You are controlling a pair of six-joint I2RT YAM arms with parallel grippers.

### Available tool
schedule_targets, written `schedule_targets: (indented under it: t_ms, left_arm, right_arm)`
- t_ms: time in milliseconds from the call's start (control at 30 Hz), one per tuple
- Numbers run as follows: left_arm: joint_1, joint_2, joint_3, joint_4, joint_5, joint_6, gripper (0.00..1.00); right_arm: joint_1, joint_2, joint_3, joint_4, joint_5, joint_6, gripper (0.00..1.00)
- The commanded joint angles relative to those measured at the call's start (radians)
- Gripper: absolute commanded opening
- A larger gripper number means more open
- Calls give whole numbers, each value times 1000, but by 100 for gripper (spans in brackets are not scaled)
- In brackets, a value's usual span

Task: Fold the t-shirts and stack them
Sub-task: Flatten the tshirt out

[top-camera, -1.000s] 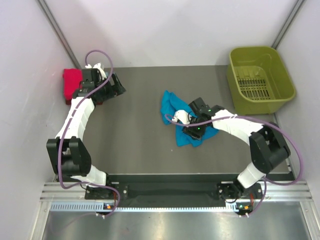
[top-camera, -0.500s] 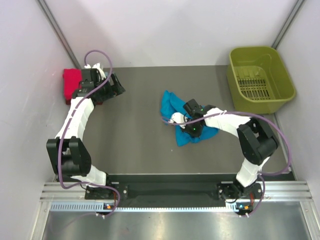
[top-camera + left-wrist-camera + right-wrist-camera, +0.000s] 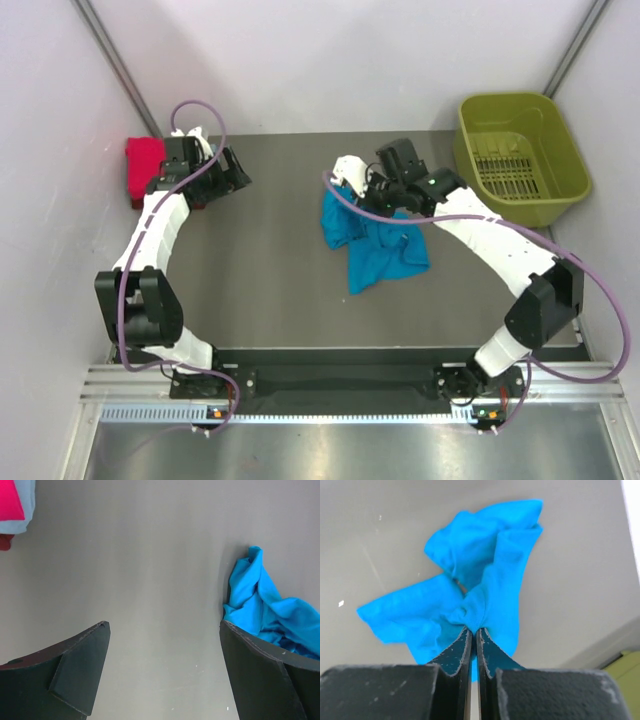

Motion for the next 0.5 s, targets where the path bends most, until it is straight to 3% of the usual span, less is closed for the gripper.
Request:
schedule_targets:
  t_ms: [0, 133, 167, 267, 367, 400, 433, 467]
  left_arm:
    - [5, 10, 54, 46, 22, -8, 94]
    - [6, 15, 57, 46, 35, -11, 94]
    - [5, 12, 55, 43, 35, -8, 94]
    - [5, 10, 49, 40, 38, 0, 94]
    - [5, 13, 37, 46, 41, -5, 93]
    - [5, 15, 29, 49, 45, -9, 93]
    - [6, 15, 28, 51, 53, -12, 93]
    - [6, 13, 26, 51, 56, -13, 93]
  right_arm:
    - [-23, 20, 23, 40, -36, 51, 0]
    - [-135, 136, 23, 112, 39, 98, 0]
    - [-217, 164, 30, 120, 38, 123, 0]
    - [-369, 290, 115, 120, 32, 193, 0]
    - [-436, 396, 181, 120, 102, 183, 2]
    - [-441, 432, 204, 111, 128, 157, 8]
    - [-448, 440, 205, 100, 156, 146, 26]
    - [-453, 433, 198, 101, 156, 138, 33]
